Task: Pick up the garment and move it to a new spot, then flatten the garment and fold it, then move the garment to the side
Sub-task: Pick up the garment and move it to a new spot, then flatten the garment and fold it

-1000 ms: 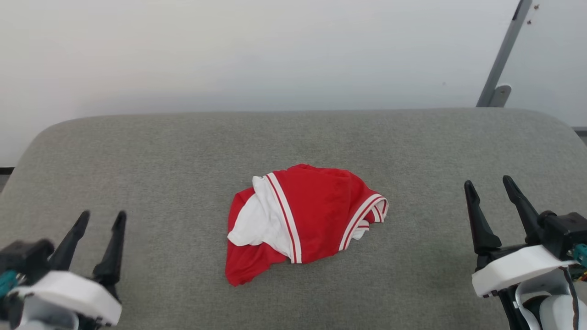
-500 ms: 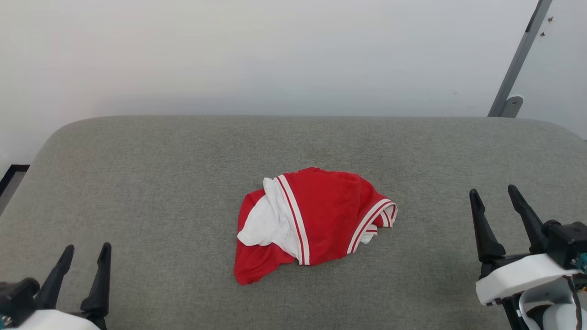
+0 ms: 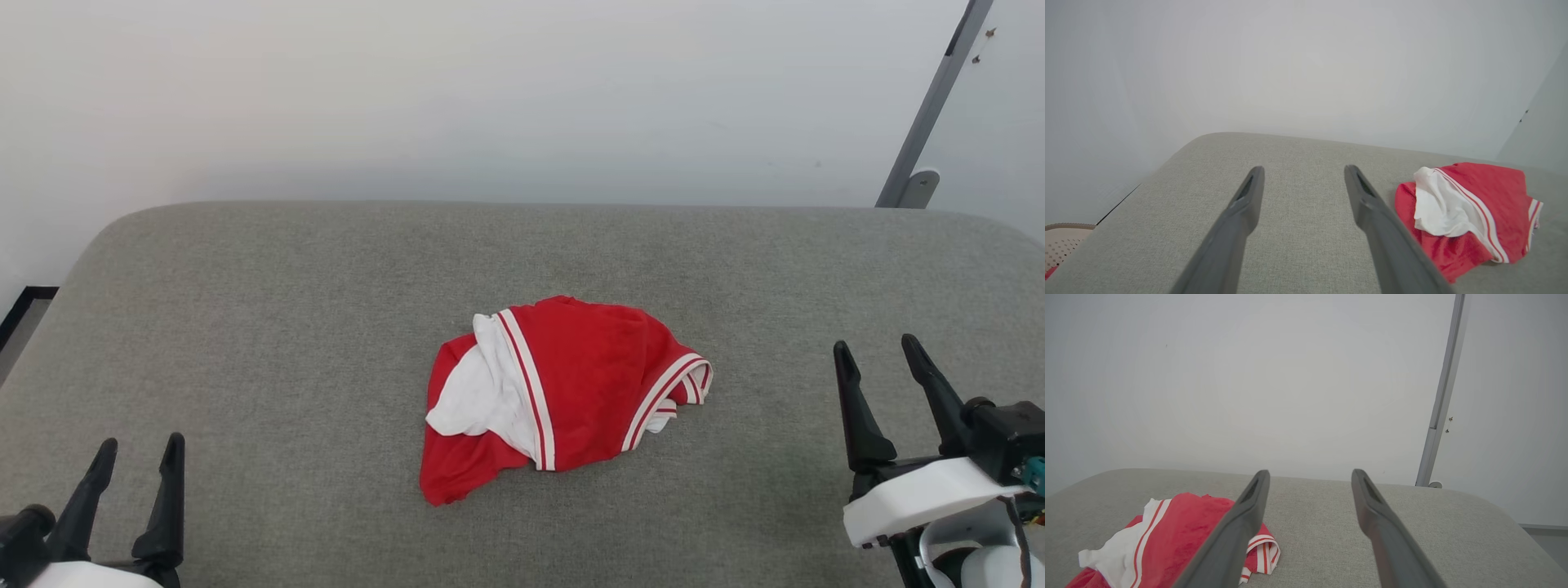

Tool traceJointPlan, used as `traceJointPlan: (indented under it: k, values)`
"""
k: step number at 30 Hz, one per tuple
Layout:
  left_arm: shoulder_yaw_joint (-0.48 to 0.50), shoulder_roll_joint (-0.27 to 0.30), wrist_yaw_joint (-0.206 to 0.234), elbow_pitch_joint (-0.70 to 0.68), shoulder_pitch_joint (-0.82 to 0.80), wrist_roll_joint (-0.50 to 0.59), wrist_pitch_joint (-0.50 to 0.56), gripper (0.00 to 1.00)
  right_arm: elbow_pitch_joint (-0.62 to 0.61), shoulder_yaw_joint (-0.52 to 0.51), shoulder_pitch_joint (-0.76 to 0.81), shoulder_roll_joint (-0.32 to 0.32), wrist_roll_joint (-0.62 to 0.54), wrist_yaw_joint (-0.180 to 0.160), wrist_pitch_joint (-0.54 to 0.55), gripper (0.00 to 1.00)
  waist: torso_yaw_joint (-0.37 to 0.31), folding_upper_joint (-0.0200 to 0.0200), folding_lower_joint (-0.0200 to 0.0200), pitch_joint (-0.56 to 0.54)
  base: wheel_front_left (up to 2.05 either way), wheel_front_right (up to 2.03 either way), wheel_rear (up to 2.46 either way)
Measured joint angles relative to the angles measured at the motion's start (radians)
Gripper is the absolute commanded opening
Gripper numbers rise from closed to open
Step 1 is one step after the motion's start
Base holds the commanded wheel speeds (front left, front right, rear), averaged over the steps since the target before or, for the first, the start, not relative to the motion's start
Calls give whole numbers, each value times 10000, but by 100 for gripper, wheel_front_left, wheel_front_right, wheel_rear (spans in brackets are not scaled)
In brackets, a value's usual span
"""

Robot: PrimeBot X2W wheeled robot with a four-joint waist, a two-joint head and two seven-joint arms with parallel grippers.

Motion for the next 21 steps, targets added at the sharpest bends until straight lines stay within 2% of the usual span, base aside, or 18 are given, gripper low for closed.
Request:
traceJointPlan:
  k: [9,12,17,21]
  values:
    - [58,-71,-100,-234,-34,-27,71,100,-8,-48,6,38,-151,0,-35,100,-63,0,-1,142,0,0,0]
    - [-23,-59,-341,-454,-300,-282,430,100,-23,-29,-8,46,-190,0,-67,100,-94,0,0,244,0,0,0]
    - [-430,119,-823,-802,-1207,-863,1695,100,-71,40,-310,27,-209,0,-67,100,-207,0,0,497,0,0,0]
    - [-882,265,-1164,-892,-2290,-1432,3189,100,-94,261,-690,40,-265,0,-29,100,-398,0,0,787,0,0,0]
